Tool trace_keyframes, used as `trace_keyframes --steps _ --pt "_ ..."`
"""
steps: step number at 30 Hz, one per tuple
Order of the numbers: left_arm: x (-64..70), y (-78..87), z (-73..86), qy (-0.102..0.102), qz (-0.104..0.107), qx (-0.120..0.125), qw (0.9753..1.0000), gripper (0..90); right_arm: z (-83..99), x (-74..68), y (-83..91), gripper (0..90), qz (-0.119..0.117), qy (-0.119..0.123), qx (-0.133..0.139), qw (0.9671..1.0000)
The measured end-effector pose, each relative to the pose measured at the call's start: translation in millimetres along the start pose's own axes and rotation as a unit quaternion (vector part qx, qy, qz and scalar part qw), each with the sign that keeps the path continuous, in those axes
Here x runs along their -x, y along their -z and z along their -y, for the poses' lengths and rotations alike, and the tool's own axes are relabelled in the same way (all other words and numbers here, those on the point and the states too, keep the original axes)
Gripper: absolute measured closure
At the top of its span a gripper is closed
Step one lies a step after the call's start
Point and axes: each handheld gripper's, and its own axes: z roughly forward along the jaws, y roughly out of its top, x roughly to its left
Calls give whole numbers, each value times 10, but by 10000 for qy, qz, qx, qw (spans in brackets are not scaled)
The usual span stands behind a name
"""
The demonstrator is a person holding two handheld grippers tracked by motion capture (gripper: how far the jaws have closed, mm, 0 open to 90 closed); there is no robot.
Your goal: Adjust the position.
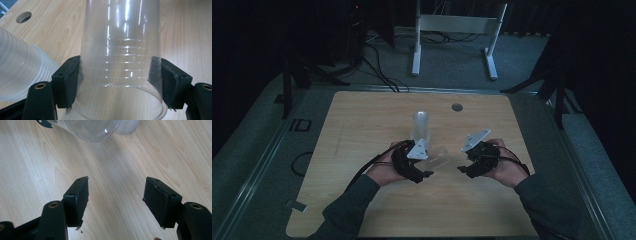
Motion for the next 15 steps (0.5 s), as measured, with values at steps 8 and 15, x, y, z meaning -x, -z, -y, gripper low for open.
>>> trace_keyframes --steps 8,15 --pt "31 -34 -12 -96 27 -93 9999 270 -17 -17 -25 361 -25 91 -153 9998" --pt "54 -67 -17 -189 52 -197 9996 270 -54 -33 -38 360 -47 247 -311 9992"
